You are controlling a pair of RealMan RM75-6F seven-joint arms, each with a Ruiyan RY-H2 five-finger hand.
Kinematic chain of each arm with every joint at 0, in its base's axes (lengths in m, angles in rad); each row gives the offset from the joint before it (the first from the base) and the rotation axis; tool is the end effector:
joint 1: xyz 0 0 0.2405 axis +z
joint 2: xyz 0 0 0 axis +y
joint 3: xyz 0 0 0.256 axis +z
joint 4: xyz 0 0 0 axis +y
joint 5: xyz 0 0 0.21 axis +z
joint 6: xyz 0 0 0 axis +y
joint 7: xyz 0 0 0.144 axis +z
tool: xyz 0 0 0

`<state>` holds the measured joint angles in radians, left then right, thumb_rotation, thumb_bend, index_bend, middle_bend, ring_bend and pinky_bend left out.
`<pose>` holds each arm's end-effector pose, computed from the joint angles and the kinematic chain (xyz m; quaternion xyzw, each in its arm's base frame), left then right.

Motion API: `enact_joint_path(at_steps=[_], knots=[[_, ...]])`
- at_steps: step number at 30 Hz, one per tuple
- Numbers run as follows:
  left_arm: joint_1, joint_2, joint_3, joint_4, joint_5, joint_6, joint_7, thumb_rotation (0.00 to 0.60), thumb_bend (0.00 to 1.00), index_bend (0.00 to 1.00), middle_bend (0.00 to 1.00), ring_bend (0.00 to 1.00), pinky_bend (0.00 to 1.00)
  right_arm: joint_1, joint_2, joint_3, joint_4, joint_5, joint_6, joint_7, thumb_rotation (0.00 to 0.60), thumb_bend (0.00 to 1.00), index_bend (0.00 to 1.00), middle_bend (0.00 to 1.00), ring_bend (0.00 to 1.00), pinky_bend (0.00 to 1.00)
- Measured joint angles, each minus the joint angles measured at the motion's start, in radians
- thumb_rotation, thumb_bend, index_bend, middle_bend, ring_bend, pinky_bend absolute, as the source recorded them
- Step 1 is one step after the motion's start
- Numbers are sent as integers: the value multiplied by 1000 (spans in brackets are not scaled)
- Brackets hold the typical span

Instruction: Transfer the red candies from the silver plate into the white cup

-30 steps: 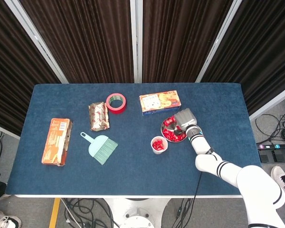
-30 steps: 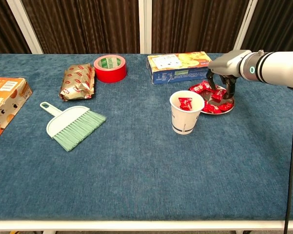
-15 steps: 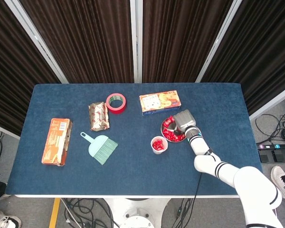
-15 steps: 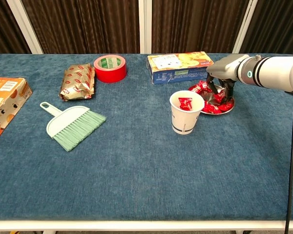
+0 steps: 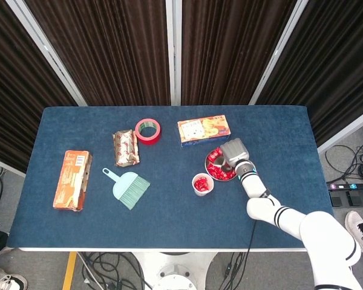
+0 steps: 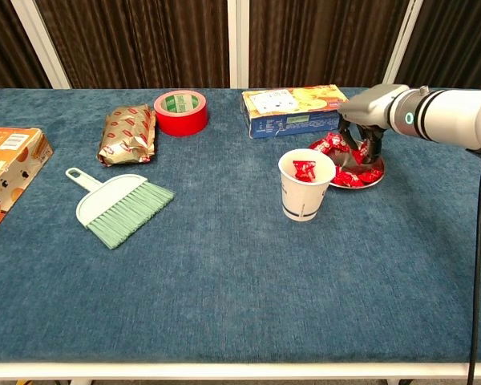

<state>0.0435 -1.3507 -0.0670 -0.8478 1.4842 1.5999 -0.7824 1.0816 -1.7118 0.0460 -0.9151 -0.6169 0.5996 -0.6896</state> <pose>-0.4278 0.1344 0.1953 -0.4836 -0.4361 -0.4757 0.5913 -0.1721 -0.4447 -0.0468 0.8095 -0.2882 0.1285 0.4951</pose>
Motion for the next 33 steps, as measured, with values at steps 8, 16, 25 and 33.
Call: enact_joint_path(at_steps=[8,16,25,33], knots=[[-3,1,-2,-2,5,7,3,600,103,146,164,58,187,-2,94,22,-213,-47,125,-15,600,226,635,1000,1000,1000],[-4,4,-3,-12,9,16,13,600,102,147,164,58,188,-9,227,41,-563,-152,300,-75,600,226,635,1000,1000,1000],[1,10,-1,-22,10,25,19,599,103,146,164,58,188,-23,276,16,-775,-244,410,-171,600,226,637,1000,1000,1000],[4,13,0,-25,9,26,18,599,102,147,164,58,188,-28,240,4,-756,-233,380,-167,600,215,637,1000,1000,1000]])
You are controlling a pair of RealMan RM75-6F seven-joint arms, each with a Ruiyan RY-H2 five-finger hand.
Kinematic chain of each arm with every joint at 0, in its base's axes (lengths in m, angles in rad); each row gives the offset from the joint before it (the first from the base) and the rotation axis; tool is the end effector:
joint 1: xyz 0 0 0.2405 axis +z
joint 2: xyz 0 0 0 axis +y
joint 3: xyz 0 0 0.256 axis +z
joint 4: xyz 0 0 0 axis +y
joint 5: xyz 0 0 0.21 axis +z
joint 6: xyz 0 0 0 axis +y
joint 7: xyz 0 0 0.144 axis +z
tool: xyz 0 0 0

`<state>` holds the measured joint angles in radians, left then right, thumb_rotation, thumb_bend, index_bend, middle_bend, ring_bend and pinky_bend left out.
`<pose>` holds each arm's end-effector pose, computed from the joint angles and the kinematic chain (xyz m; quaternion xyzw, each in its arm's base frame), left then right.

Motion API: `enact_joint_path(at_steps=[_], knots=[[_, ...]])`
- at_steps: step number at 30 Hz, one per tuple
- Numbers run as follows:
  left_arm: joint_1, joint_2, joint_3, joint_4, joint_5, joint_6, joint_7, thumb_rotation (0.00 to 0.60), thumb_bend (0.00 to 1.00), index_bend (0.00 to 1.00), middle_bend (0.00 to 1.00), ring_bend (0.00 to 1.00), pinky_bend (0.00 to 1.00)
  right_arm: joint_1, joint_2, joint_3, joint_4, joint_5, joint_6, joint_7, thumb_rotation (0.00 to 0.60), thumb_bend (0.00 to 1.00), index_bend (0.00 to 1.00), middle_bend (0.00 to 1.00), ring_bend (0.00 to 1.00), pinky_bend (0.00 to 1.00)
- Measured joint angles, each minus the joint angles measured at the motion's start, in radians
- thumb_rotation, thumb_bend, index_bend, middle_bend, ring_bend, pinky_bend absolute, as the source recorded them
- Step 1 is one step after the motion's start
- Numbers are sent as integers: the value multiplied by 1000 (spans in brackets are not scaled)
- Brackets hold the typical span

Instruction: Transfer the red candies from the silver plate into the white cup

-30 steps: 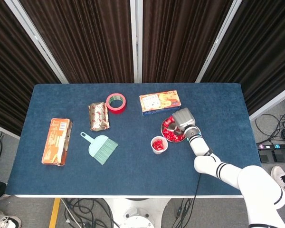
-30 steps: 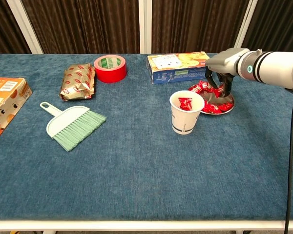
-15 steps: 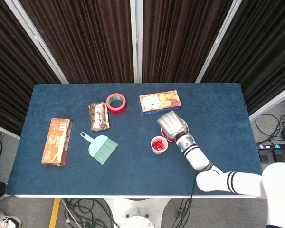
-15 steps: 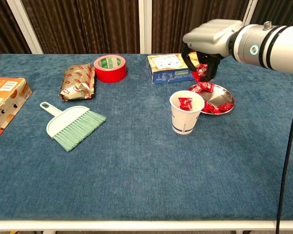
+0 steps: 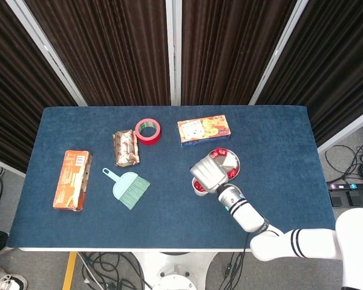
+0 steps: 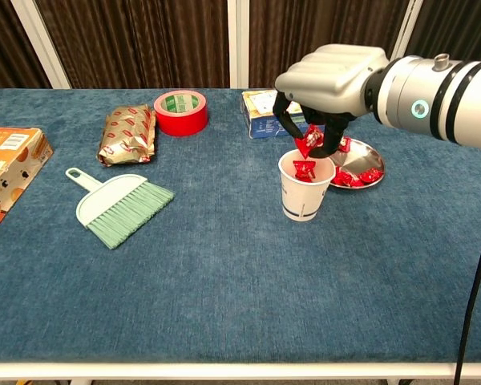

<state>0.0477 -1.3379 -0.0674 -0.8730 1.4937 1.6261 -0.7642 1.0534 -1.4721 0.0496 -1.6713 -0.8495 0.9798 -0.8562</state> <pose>-0.4223 0.1330 0.1975 -0.4883 -0.4263 -0.4812 0.5902 -0.0738 -0.3408 -0.0199 0.8566 -0.1718 0.2570 0.4131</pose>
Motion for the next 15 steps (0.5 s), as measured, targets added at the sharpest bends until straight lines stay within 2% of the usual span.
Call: enact_joint_path(at_steps=[5,8,15], knots=[[2,-2,-1,6,-3,-2,-7,600,103,147,164,58,188,3,-11,1,17,-3,-23,17,600,93,604,1000,1000,1000],[2,-4,-1,11,-3,-3,-11,600,103,146,164,58,188,3,-8,4,17,-10,-29,29,600,76,562,1000,1000,1000],[0,-7,-1,17,-1,-3,-17,600,103,146,164,58,188,-4,11,19,10,-16,-13,46,600,73,555,1000,1000,1000]])
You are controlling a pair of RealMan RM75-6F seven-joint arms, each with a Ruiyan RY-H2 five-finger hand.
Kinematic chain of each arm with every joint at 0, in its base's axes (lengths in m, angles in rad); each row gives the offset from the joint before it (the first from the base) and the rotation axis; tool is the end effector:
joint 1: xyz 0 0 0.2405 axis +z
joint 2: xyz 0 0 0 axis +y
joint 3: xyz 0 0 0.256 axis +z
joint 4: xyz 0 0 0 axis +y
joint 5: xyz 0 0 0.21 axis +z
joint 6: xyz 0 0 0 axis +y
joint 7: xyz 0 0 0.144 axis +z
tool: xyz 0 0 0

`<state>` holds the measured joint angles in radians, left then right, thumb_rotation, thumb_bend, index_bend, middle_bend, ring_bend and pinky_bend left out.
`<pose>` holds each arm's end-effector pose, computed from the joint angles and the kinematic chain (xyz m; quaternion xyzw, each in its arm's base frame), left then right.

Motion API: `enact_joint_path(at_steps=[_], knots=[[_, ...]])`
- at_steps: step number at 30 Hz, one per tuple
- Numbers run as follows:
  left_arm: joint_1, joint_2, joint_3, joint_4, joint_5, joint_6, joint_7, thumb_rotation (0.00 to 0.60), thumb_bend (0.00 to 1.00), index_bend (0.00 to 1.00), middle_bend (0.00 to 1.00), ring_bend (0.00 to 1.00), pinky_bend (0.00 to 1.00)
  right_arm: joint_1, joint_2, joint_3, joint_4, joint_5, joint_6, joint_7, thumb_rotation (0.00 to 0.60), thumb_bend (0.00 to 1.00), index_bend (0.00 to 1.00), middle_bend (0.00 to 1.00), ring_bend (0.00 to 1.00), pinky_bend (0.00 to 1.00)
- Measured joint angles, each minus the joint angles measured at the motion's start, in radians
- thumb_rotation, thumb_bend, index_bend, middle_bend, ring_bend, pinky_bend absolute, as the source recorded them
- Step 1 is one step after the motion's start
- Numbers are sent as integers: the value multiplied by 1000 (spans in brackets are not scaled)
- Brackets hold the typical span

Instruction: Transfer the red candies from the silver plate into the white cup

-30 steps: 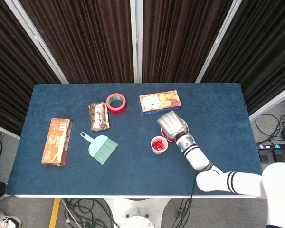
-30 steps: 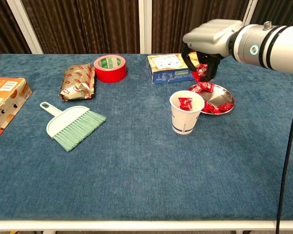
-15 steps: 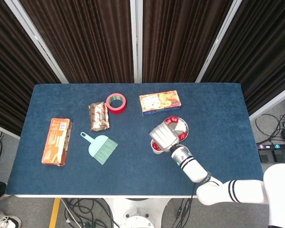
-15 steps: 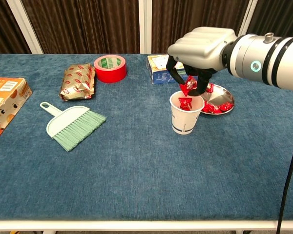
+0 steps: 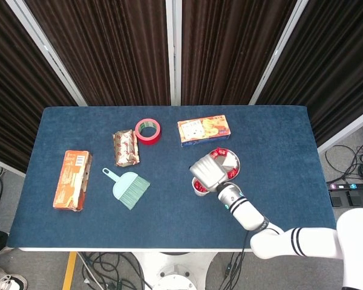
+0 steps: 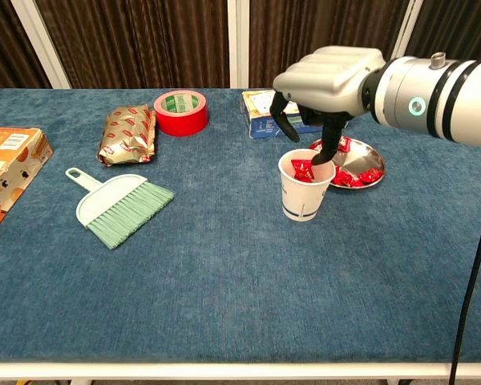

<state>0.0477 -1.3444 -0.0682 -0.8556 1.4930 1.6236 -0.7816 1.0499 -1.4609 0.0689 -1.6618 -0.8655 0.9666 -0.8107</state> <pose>-0.4242 0.1329 0.1977 -0.4865 -0.4284 -0.4827 0.5889 -0.0714 -0.3464 -0.0148 0.8504 -0.1833 0.2713 0.4118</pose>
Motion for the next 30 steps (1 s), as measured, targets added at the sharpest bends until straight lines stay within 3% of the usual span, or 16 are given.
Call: enact_joint_path(at_steps=[5,9,19,30], knots=[[0,-3,2,6,2,-2,-5,599,103,146,164,58,187,-13,27,13,15,19,27,6,600,96,548,1000,1000,1000],[-4,-7,3,9,5,-3,-5,600,102,146,164,58,187,-12,17,16,90,78,-5,9,600,101,543,1000,1000,1000],[1,0,3,2,2,0,-1,599,102,147,164,58,188,15,-124,37,450,179,-179,84,600,101,510,1000,1000,1000],[0,-1,2,5,-1,-5,-4,598,102,147,164,58,187,66,-263,33,747,157,-374,150,600,103,459,1000,1000,1000]])
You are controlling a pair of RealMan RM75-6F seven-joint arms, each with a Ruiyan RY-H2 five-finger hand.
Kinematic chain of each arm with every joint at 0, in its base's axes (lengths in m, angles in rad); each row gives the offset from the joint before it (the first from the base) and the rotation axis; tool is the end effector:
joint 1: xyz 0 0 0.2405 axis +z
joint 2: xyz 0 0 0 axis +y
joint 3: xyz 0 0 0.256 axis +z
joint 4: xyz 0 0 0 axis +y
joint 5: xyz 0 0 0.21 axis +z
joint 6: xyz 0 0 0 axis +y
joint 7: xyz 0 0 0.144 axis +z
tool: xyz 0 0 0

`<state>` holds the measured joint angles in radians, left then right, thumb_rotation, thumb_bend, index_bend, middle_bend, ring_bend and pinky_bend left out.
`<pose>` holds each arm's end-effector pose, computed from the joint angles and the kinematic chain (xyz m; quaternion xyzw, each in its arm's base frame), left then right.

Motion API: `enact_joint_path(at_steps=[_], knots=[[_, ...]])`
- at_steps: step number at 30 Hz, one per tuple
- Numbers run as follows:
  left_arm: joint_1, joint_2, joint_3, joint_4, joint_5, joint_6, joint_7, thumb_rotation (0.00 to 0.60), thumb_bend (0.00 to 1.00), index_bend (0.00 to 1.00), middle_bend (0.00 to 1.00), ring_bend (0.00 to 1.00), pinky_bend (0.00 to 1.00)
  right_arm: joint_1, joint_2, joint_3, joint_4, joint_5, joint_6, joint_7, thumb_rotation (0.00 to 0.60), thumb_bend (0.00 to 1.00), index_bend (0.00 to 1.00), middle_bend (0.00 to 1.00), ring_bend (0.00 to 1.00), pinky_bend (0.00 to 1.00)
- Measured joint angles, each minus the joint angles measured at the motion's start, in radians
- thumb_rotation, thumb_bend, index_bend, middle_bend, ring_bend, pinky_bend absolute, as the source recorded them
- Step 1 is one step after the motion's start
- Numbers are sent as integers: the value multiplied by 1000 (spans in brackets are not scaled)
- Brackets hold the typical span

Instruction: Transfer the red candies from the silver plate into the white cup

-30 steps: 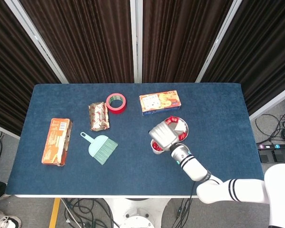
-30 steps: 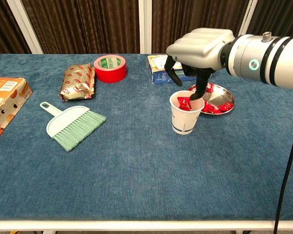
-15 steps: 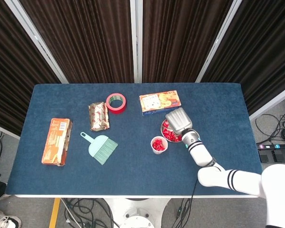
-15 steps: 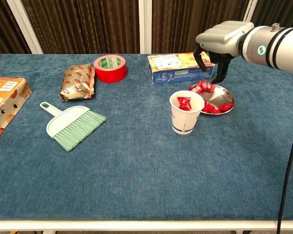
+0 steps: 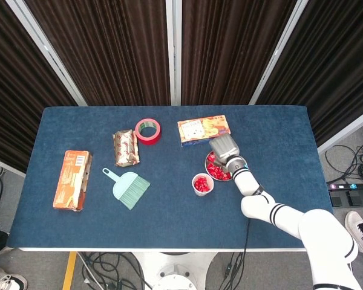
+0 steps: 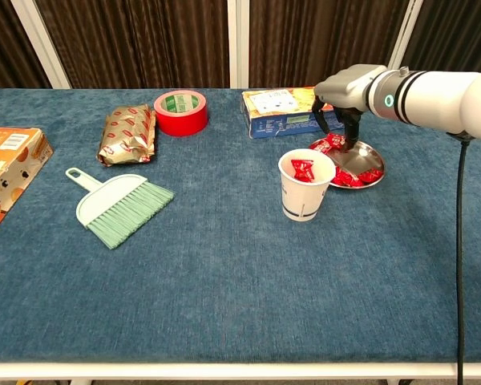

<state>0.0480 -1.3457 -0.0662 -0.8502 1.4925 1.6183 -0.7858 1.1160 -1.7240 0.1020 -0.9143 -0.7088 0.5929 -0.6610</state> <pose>-0.4255 0.1324 0.1974 -0.4865 -0.4310 -0.4805 0.5888 -0.1376 -0.4519 -0.0513 0.8208 -0.2605 0.1648 0.4809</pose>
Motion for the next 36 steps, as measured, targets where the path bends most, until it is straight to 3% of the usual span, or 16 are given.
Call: enact_joint_path(at_steps=[16,36], knots=[[-2,-5,0,16,-6,-16,-8,599,103,146,164,58,188,21,-75,4,162,-70,-111,89,600,106,424,1000,1000,1000],[3,-12,0,32,-6,-12,-22,599,102,147,164,58,188,15,-100,-10,187,-52,-132,82,600,148,510,1000,1000,1000]])
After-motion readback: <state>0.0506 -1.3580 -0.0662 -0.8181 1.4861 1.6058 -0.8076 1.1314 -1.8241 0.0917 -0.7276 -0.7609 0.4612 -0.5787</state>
